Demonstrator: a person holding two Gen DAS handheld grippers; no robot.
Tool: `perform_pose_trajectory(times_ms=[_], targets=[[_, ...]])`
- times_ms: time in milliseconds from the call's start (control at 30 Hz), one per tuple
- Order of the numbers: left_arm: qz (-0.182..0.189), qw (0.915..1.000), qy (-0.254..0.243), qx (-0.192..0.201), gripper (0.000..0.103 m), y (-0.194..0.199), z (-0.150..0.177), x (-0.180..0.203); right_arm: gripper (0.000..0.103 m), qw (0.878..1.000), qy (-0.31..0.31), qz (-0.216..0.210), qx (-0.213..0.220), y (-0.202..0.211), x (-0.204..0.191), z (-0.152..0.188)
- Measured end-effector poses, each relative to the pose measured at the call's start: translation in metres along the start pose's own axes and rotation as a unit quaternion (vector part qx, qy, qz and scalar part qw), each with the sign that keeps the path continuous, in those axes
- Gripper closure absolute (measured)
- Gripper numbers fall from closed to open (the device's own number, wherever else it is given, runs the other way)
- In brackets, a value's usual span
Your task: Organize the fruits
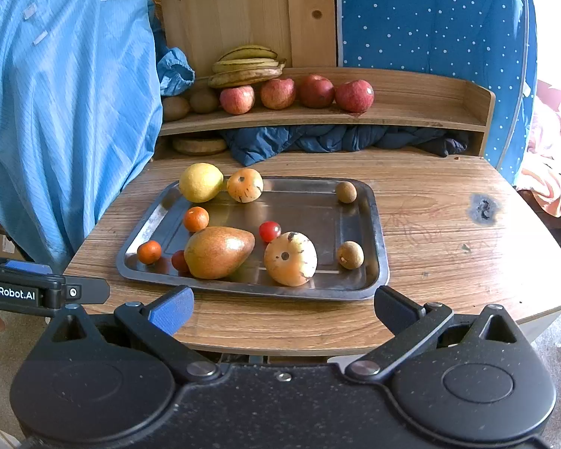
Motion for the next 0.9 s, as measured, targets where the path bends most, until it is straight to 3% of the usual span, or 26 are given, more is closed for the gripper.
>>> perform_pose_trajectory(times_ms=[267, 900], targets=[[-0.017, 0.9998, -0.007, -0.008, 0.001, -0.0017, 0.0000, -0.0013, 0.001, 1.000, 0.000, 0.000, 0.000, -0.0002, 0.0003, 0.0003], [-0.008, 0.9999, -0.002, -0.010, 0.001, -0.0084, -0.0024, -0.0030, 0.001, 1.000, 0.002, 0.000, -0.005, -0.0052, 0.0022, 0.0002]])
Point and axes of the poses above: each gripper's, at about its wrist camera, not at the fingertips, and y roughly against the way its jaws point, x to its right, z to its underside, the point moved 10 cm from there along -y, roughly the way its jaws point, and after that the axes turned 4 degrees about -y, right-handed, at the moved point
